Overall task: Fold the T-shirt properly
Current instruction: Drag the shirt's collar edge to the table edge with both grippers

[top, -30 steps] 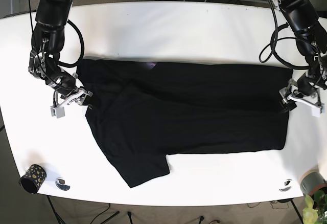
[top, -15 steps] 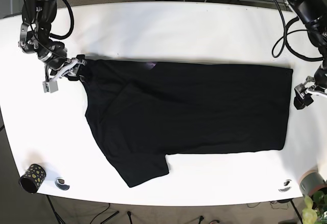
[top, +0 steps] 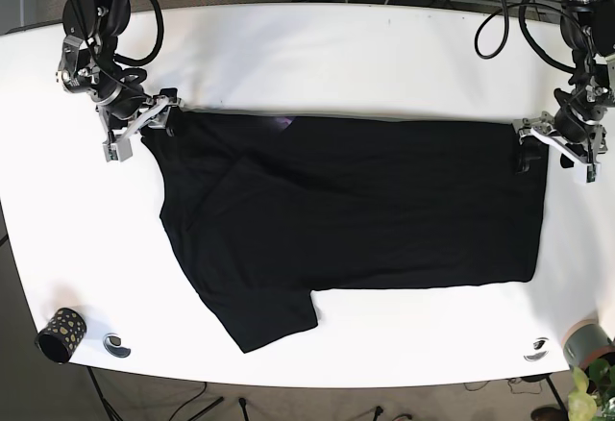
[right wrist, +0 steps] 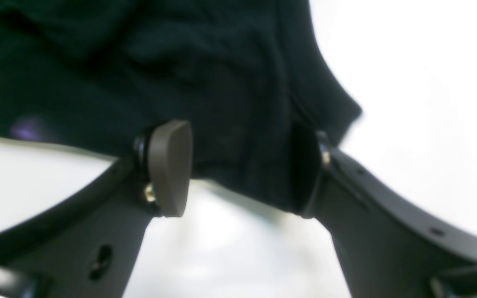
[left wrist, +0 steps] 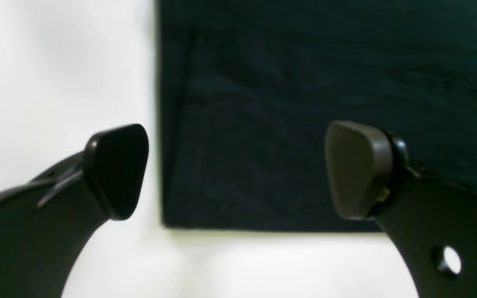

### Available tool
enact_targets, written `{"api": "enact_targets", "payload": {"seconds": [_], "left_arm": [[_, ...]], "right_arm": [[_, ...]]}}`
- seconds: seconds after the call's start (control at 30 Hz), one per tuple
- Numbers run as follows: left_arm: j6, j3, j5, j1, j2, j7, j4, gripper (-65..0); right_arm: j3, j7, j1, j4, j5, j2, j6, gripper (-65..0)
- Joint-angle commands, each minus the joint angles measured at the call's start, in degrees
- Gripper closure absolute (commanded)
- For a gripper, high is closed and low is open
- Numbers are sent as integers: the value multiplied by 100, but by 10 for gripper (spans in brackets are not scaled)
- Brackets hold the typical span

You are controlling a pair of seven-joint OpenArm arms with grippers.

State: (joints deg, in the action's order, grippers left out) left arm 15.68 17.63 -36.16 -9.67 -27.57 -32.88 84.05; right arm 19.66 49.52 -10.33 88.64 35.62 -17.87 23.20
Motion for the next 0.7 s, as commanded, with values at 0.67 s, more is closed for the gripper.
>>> {"api": "enact_targets", "payload": {"seconds": [0.67], "left_arm": [[819, 61, 1309, -101, 72, 506, -577, -650]], "right_arm": [[43, -376, 53, -33, -814, 112, 172, -357]]}}
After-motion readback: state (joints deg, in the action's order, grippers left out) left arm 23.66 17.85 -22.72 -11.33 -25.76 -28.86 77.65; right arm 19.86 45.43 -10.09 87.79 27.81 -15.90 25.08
